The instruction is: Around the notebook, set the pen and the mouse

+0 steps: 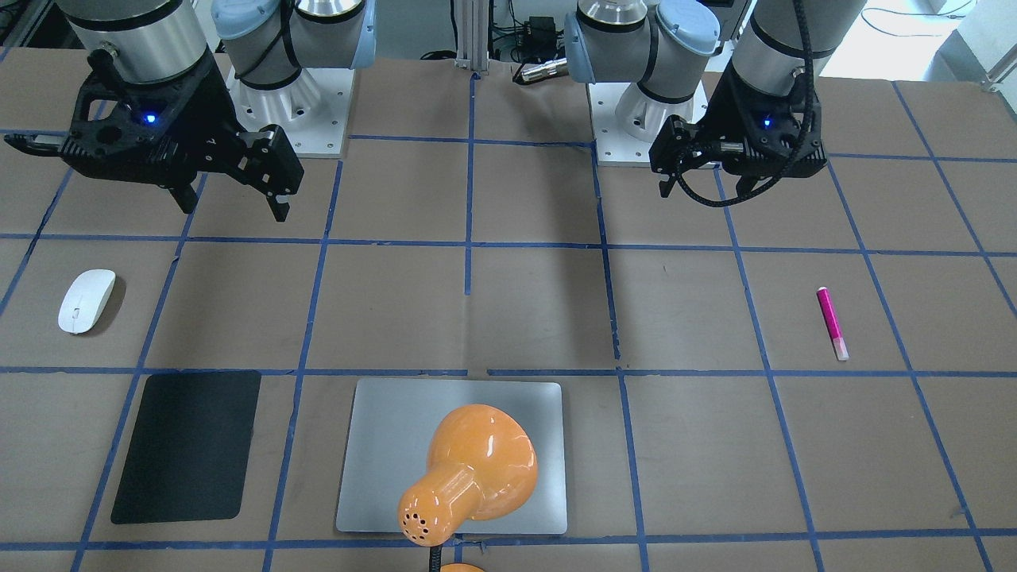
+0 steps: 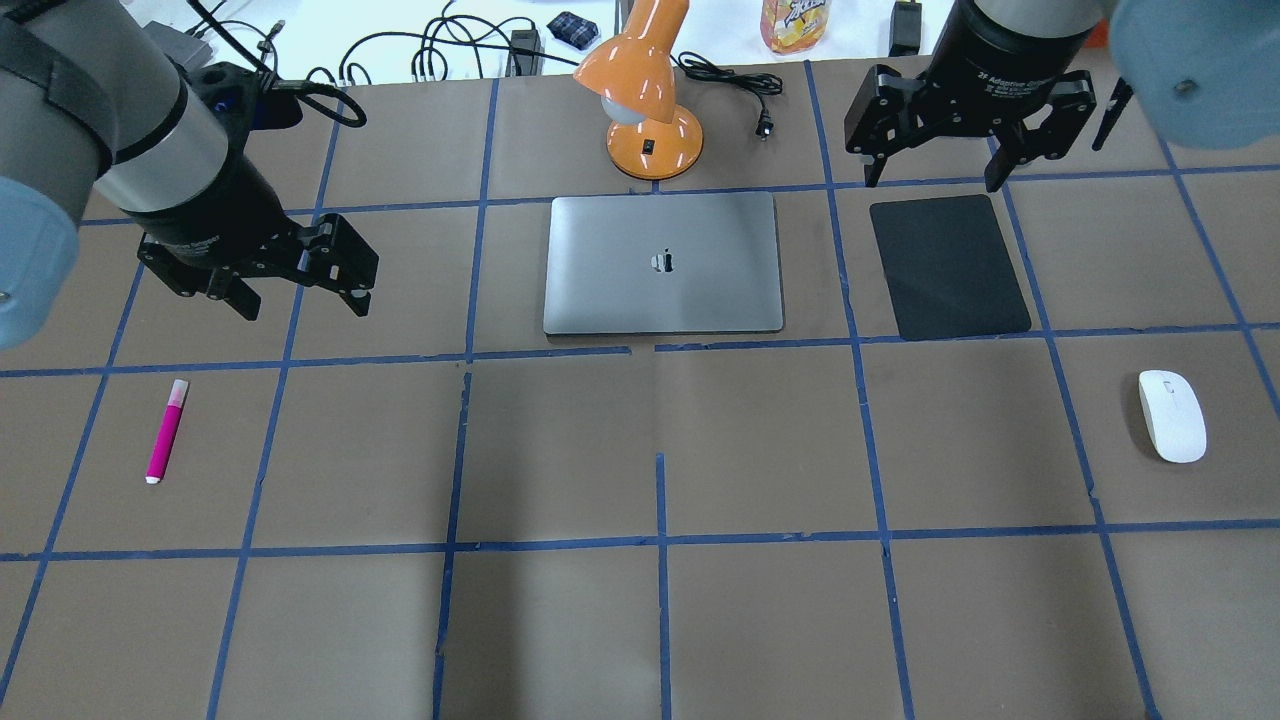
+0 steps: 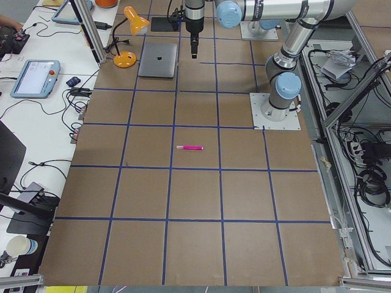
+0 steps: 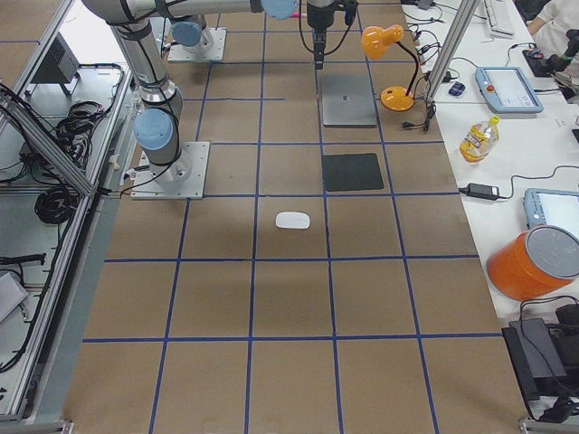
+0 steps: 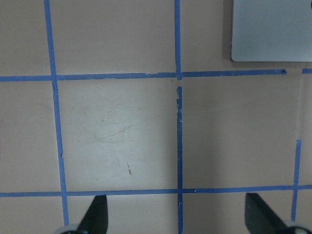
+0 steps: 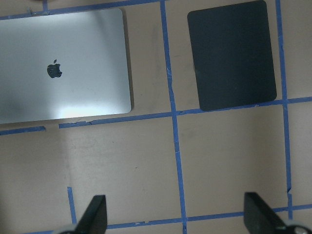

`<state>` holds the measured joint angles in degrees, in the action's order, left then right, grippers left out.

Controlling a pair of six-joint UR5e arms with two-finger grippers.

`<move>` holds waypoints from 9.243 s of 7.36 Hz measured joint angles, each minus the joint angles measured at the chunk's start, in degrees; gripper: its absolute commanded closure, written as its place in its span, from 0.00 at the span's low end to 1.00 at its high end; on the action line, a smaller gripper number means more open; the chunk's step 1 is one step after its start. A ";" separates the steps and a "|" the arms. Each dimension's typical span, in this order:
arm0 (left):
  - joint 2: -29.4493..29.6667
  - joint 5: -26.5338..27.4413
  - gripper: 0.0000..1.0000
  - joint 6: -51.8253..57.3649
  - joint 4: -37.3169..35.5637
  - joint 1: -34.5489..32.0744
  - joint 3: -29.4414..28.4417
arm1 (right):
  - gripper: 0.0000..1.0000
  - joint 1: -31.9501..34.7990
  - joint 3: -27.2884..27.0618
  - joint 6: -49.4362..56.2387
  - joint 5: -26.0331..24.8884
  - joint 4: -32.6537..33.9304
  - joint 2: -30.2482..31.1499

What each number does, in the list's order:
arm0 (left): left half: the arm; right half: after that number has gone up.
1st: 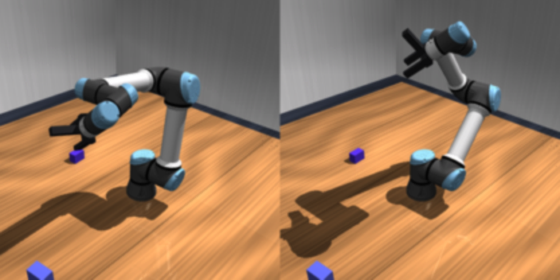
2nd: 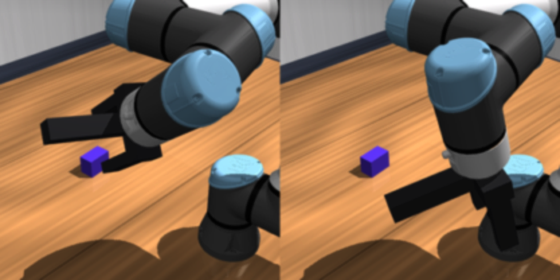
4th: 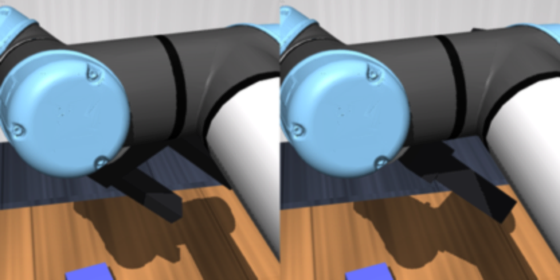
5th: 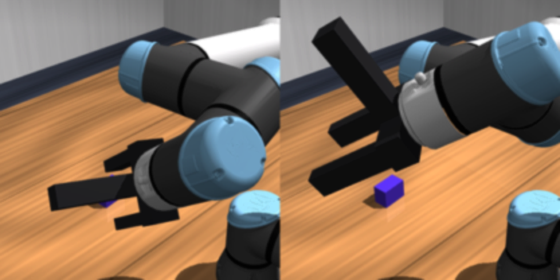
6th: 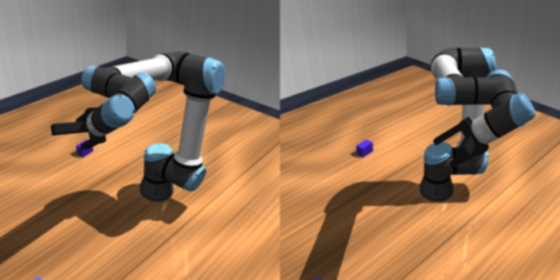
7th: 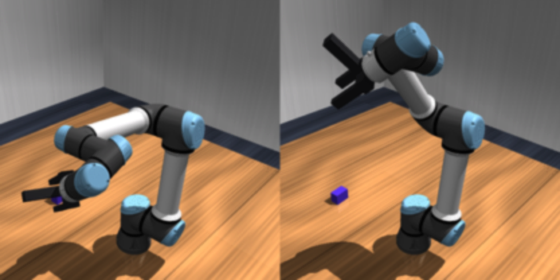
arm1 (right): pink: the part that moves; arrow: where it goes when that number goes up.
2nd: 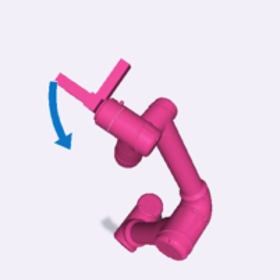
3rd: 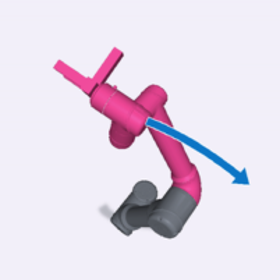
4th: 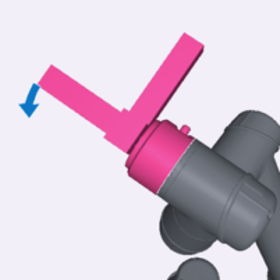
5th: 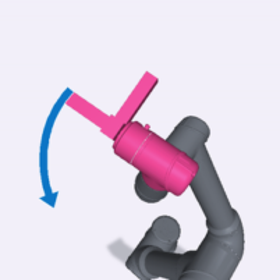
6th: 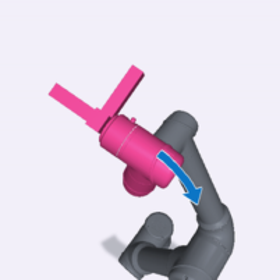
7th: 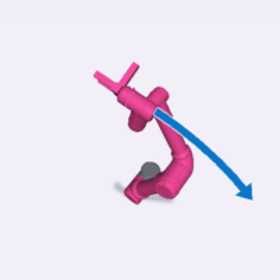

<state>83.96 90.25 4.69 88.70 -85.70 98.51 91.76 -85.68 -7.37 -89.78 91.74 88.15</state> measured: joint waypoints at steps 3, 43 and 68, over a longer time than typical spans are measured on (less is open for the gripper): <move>0.02 0.33 0.00 0.04 0.03 0.40 0.02 | 0.00 0.00 -0.01 0.07 0.04 0.01 -0.12; 26.50 0.37 0.29 37.96 -41.51 37.99 16.25 | 0.00 -15.88 -16.02 19.71 4.45 44.83 -28.00; 22.87 -1.90 1.00 -35.96 -40.86 1.55 11.88 | 0.00 -0.44 -0.20 -0.68 -0.37 0.36 1.09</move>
<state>106.83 88.35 -31.27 47.84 -84.15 110.39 91.32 -85.89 -8.05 -90.15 92.11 89.24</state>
